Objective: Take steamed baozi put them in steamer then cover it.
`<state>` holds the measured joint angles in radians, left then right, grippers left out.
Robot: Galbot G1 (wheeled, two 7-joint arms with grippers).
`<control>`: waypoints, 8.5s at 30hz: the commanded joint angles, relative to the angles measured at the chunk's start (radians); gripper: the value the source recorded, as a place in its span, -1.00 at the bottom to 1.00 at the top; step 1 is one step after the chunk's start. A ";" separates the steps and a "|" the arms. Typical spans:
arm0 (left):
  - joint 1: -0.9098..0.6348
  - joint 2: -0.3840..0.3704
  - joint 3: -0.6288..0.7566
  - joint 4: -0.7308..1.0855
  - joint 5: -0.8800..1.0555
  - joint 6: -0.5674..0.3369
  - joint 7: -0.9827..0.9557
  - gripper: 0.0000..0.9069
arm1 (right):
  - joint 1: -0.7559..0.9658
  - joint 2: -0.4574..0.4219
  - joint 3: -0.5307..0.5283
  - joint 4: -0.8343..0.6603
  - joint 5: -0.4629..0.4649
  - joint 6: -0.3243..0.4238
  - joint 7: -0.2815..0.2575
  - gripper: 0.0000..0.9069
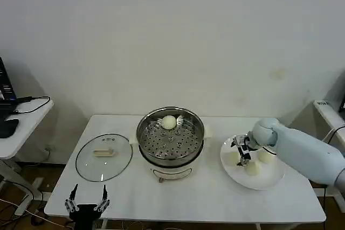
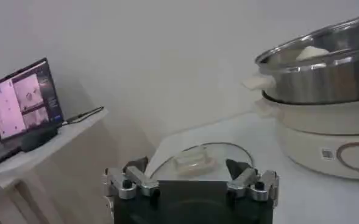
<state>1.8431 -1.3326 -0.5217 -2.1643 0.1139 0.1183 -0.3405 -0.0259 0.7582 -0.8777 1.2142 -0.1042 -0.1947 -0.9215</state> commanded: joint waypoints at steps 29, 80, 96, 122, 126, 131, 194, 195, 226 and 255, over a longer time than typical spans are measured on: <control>0.008 0.004 0.006 -0.017 -0.001 0.007 0.002 1.00 | 0.152 -0.178 -0.071 0.178 0.075 -0.046 -0.006 0.16; -0.060 0.072 -0.071 -0.016 -0.109 0.022 -0.004 1.00 | 0.526 0.654 -0.447 -0.082 0.770 -0.429 0.164 0.18; -0.049 0.063 -0.071 -0.041 -0.107 0.019 -0.005 1.00 | 0.476 0.689 -0.440 -0.152 0.710 -0.426 0.160 0.18; -0.072 0.088 -0.050 -0.033 -0.119 0.034 0.000 1.00 | 0.805 0.323 -0.532 0.224 0.754 -0.413 0.154 1.00; -0.079 0.094 -0.039 -0.039 -0.118 0.040 0.003 1.00 | 0.879 0.119 -0.614 0.369 0.659 -0.329 0.101 1.00; -0.078 0.087 -0.011 -0.036 -0.091 0.042 0.005 1.00 | 0.867 -0.169 -0.647 0.479 0.484 -0.207 0.025 1.00; -0.011 0.057 -0.014 -0.018 -0.038 0.024 0.014 1.00 | -0.066 -0.166 0.047 0.122 0.011 -0.081 -0.051 1.00; -0.011 0.058 -0.015 -0.018 -0.039 0.024 0.014 1.00 | -0.065 -0.160 0.043 0.116 0.011 -0.081 -0.051 1.00; -0.011 0.056 -0.018 -0.024 -0.044 0.025 0.013 1.00 | 0.016 -0.240 0.014 0.193 0.038 -0.125 -0.060 0.27; -0.018 0.082 -0.050 -0.055 -0.109 0.038 0.011 1.00 | 0.791 0.218 -0.386 0.262 0.365 -0.123 -0.064 0.29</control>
<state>1.8247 -1.2506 -0.5675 -2.2159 0.0187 0.1570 -0.3282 0.6117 0.6965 -1.1742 1.4819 0.1792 -0.3141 -1.0042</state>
